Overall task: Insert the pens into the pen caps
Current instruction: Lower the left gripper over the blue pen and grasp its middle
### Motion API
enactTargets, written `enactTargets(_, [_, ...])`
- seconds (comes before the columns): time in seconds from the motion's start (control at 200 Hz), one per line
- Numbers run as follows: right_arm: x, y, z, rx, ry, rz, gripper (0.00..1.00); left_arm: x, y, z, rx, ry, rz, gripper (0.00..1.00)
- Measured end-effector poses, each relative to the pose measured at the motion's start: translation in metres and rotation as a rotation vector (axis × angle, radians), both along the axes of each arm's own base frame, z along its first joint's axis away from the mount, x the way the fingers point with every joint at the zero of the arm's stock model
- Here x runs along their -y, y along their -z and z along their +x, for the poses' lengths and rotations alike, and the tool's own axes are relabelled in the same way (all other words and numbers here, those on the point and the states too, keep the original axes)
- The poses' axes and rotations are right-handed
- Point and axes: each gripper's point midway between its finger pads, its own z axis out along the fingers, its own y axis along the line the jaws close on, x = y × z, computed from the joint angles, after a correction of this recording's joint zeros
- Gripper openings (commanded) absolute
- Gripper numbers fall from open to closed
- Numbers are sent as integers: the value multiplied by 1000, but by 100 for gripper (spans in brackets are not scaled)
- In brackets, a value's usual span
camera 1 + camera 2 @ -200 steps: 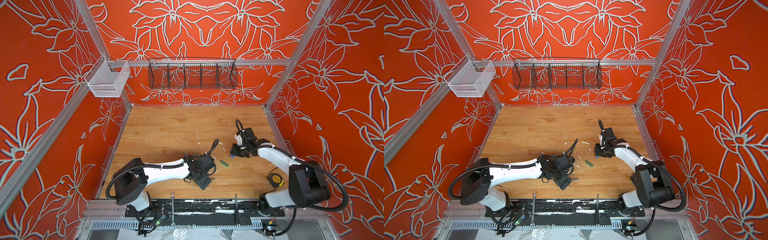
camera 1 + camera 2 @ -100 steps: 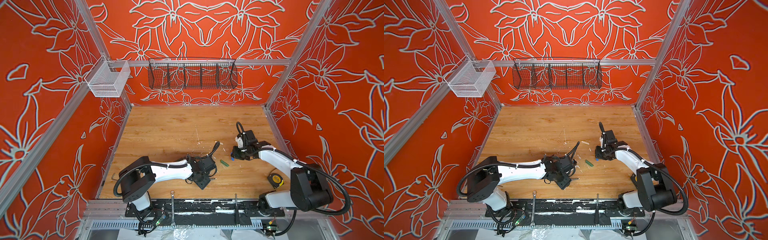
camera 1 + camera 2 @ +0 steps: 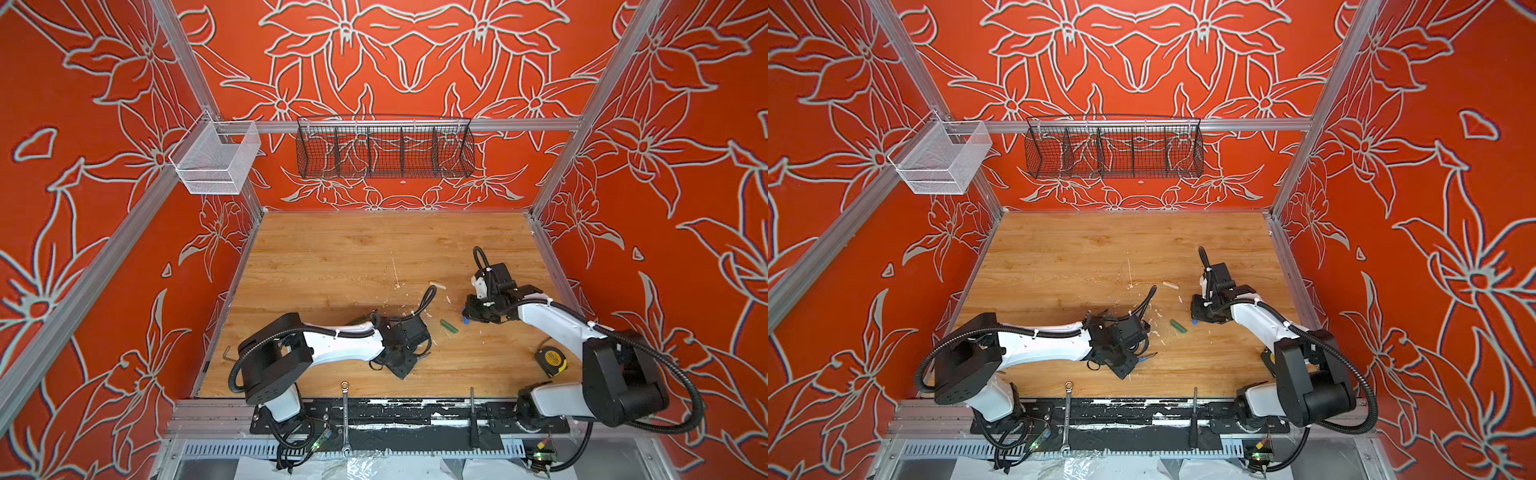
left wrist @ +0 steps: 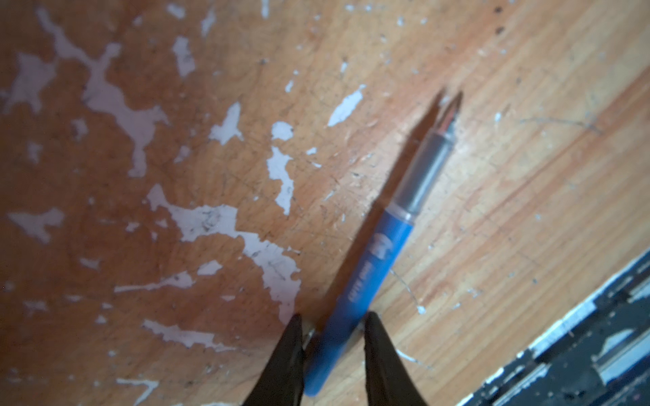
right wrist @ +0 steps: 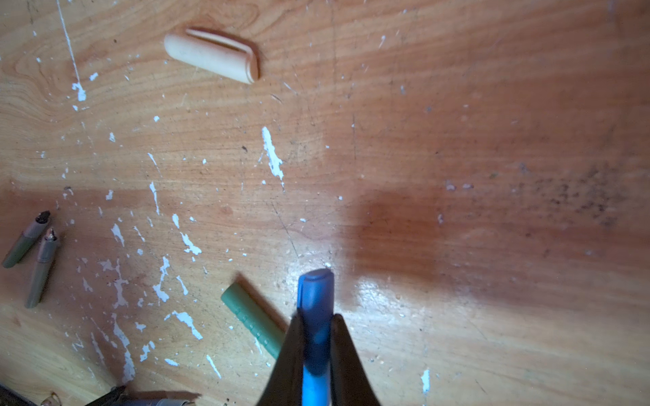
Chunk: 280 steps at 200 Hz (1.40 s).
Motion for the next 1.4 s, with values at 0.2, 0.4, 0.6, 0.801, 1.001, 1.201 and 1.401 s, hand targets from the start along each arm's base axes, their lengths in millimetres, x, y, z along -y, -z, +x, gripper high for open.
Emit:
enactTargets(0.2, [1, 3, -3, -8, 8, 1, 9, -2, 1, 7, 27, -78, 0, 11])
enactTargets(0.4, [1, 2, -2, -3, 10, 3, 9, -2, 1, 11, 37, -158, -3, 19])
enactTargets(0.6, [1, 2, -2, -2, 10, 4, 9, 6, -1, 16, 45, -219, -45, 42])
enactTargets(0.801, [0, 2, -2, 0, 10, 4, 9, 7, -1, 16, 46, -229, -49, 41])
enactTargets(1.001, [0, 2, -1, 2, 10, 5, 9, 6, 0, 15, 43, -233, -47, 36])
enactTargets(1.201, [0, 1, -1, 4, 11, 5, 9, 4, 1, 14, 41, -236, -43, 27])
enactTargets(1.401, [0, 1, -1, 5, 11, 5, 9, 3, 1, 14, 42, -250, -39, 26])
